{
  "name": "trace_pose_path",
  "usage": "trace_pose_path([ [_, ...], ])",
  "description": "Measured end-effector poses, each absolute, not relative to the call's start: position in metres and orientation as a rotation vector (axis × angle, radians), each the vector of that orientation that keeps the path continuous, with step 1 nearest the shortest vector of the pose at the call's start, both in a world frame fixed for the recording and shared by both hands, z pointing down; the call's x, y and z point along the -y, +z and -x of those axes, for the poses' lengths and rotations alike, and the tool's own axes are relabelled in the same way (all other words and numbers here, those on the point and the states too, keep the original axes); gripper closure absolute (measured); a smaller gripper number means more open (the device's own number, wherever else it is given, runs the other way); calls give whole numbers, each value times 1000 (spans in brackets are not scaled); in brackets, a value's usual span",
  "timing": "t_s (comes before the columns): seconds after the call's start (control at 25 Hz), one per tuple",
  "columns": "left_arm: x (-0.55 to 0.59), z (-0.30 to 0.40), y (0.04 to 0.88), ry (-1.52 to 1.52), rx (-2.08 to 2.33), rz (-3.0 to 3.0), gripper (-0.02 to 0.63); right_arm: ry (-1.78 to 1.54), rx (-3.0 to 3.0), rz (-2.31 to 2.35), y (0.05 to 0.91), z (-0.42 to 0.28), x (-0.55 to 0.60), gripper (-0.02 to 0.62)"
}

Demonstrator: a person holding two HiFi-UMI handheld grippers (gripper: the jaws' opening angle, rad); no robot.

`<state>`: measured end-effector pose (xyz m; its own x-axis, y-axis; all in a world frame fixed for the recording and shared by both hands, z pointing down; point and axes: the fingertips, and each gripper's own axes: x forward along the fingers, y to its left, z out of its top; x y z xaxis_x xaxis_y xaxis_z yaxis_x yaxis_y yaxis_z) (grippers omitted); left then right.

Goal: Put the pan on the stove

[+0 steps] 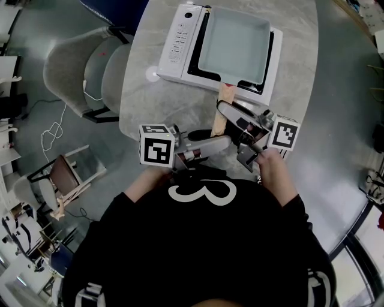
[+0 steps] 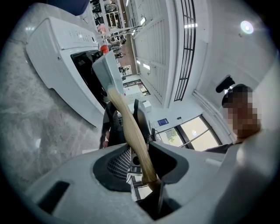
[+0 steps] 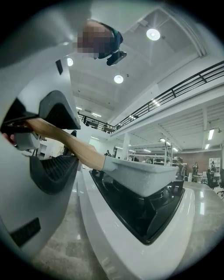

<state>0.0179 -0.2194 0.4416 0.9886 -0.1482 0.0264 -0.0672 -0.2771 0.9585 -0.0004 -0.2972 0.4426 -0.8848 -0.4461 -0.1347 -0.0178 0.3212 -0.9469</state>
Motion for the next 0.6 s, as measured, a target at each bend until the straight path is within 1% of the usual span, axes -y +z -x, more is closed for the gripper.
trace_pose_path([
  [0.6, 221, -16, 443, -100, 165, -1852, 469, -1573, -2200, 423, 442, -1, 298, 434],
])
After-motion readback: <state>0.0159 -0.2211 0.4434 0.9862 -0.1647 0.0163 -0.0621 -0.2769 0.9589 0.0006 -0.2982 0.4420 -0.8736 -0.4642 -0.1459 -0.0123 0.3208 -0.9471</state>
